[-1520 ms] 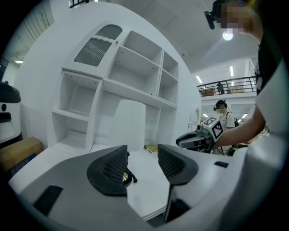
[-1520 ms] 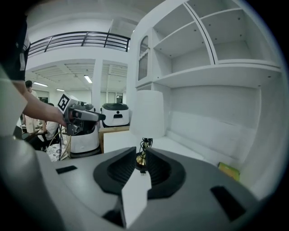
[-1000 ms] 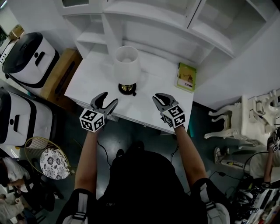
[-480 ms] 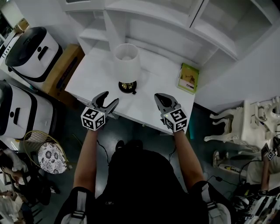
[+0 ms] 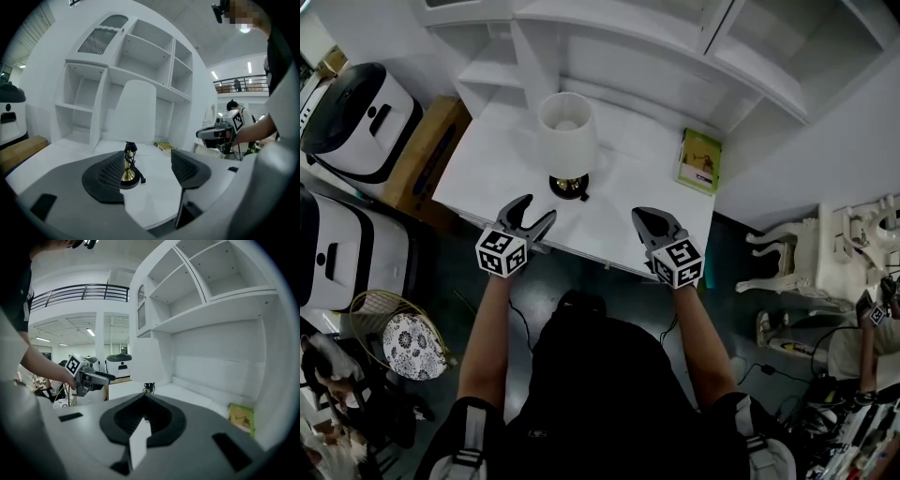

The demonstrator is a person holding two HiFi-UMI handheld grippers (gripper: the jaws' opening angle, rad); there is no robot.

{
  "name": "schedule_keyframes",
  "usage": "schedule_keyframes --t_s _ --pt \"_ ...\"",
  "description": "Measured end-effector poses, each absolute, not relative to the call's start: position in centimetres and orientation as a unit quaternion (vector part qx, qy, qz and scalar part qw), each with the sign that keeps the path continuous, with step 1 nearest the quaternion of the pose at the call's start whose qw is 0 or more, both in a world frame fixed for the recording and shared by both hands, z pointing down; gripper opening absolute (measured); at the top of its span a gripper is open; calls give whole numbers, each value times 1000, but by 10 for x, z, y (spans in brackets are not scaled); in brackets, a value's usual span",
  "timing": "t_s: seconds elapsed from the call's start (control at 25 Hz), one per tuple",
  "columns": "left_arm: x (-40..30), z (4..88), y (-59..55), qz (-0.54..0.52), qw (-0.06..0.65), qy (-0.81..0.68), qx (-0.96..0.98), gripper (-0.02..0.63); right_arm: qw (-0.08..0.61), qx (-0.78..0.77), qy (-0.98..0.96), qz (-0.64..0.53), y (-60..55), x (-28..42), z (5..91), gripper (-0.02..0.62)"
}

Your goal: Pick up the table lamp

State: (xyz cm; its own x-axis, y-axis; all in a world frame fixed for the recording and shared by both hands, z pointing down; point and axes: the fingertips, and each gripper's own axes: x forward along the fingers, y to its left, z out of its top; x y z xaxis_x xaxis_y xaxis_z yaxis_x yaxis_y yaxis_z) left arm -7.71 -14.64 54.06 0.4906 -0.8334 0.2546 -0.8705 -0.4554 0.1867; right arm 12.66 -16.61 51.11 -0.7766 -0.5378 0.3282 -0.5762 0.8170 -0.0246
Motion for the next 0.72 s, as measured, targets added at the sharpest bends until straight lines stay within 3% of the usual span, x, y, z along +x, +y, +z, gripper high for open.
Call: schedule_keyframes --t_s 0.72 --pt "-87 586 -195 56 168 -445 878 340 183 384 -901 85 -177 153 528 8"
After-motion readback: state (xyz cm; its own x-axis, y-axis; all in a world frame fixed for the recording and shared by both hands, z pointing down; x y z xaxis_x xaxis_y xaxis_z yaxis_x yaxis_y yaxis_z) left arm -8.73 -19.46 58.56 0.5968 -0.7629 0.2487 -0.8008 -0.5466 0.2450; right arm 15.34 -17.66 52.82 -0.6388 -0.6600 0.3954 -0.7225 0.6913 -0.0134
